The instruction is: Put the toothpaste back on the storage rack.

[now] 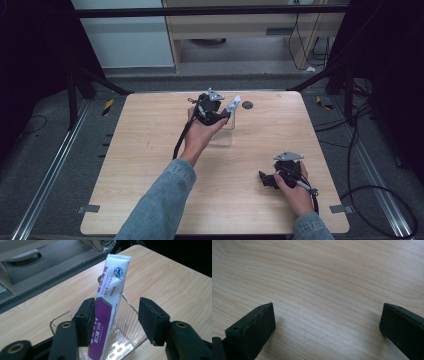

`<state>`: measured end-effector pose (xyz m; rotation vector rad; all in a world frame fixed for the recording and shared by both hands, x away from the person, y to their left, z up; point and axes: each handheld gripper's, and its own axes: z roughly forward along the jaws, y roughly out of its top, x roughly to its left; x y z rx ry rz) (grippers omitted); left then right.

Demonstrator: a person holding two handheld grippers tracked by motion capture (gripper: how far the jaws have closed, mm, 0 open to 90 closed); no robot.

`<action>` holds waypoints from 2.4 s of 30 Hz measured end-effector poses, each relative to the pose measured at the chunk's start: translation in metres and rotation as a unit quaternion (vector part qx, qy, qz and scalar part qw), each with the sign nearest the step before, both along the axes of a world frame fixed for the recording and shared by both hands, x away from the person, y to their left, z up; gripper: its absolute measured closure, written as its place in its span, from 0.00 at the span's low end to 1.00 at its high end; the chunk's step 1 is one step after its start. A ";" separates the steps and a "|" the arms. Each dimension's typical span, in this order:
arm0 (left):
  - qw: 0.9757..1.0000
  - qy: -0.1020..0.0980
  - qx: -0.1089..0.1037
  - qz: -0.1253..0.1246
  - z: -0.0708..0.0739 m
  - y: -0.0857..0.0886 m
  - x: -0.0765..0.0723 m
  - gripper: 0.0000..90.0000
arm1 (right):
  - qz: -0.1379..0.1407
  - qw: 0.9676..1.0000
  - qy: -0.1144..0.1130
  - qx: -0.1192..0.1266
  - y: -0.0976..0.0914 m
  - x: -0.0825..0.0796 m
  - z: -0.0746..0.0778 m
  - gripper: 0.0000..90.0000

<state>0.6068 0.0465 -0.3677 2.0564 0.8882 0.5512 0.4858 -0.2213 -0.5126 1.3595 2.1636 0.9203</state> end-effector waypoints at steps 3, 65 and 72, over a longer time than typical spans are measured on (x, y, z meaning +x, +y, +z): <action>1.000 0.000 -0.002 -0.005 0.001 -0.002 -0.003 0.44 | 0.000 1.000 0.000 0.000 0.000 0.000 0.000 0.01; 0.995 0.038 0.091 -0.006 -0.039 0.088 -0.060 0.06 | 0.006 1.000 -0.003 -0.004 0.000 -0.004 0.000 0.01; 0.994 0.050 0.101 0.008 -0.059 0.113 -0.060 0.06 | 0.004 1.000 -0.001 -0.001 0.000 -0.004 0.000 0.01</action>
